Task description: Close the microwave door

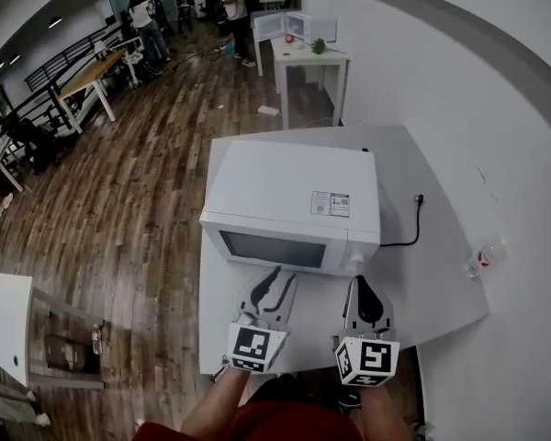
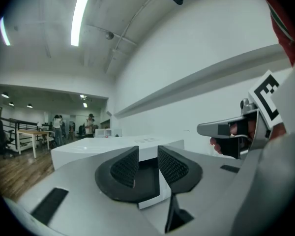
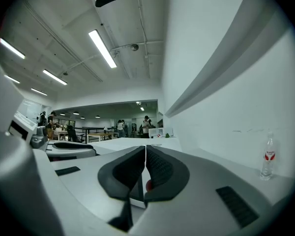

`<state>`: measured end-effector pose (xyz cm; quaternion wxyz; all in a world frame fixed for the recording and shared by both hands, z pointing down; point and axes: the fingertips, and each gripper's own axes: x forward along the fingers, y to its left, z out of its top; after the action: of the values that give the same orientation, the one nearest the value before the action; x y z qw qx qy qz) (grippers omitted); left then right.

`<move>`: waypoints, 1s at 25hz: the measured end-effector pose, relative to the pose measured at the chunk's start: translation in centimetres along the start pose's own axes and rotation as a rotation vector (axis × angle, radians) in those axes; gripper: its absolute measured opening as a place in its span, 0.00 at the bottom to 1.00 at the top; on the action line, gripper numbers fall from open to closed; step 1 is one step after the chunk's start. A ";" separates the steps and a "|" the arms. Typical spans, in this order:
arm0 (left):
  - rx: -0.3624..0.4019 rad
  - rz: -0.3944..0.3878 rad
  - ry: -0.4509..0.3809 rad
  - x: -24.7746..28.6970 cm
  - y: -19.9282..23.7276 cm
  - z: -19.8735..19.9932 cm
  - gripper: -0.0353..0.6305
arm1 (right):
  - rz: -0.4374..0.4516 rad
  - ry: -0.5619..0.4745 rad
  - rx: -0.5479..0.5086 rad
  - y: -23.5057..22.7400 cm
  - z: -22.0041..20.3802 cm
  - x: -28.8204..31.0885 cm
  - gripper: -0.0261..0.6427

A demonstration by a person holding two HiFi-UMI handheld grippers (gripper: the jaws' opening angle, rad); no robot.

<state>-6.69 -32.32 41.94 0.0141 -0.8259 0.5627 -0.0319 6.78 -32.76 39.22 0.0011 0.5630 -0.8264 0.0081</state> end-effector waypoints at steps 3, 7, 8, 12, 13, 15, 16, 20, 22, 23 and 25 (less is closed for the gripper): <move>-0.016 0.070 -0.010 -2.6 1.8 1.6 0.26 | 0.046 -0.019 -0.003 2.1 0.8 0.1 0.08; -0.031 0.155 -0.014 -5.6 3.7 3.0 0.25 | 0.106 -0.042 -0.010 4.8 2.0 -0.1 0.08; -0.030 0.178 -0.008 -6.2 4.1 3.2 0.24 | 0.120 -0.045 -0.015 5.3 2.2 -0.1 0.08; -0.037 0.237 -0.016 -8.2 5.3 3.8 0.23 | 0.161 -0.056 -0.016 7.1 3.2 -0.3 0.08; -0.033 0.250 -0.023 -8.6 5.6 3.9 0.20 | 0.167 -0.057 -0.014 7.4 3.4 -0.3 0.08; -0.015 0.278 -0.036 -9.4 5.9 4.1 0.16 | 0.178 -0.059 -0.015 8.0 3.6 -0.3 0.08; -0.010 0.288 -0.042 -9.7 6.0 4.2 0.13 | 0.185 -0.060 -0.018 8.3 3.7 -0.3 0.08; -0.013 0.309 -0.043 -10.5 6.4 4.2 0.09 | 0.197 -0.062 -0.016 9.1 3.9 -0.3 0.08; -0.005 0.319 -0.040 -10.7 6.5 4.2 0.09 | 0.197 -0.058 -0.014 9.2 3.8 -0.3 0.08; -0.002 0.325 -0.039 -10.7 6.5 4.3 0.09 | 0.198 -0.056 -0.016 9.2 3.7 -0.2 0.08; 0.001 0.336 -0.038 -10.7 6.8 4.3 0.09 | 0.200 -0.054 -0.022 9.4 3.6 0.0 0.08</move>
<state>-16.55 -24.93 36.88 0.0303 -0.7205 0.6926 -0.0138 -1.92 -29.37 35.50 -0.0161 0.4775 -0.8783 -0.0160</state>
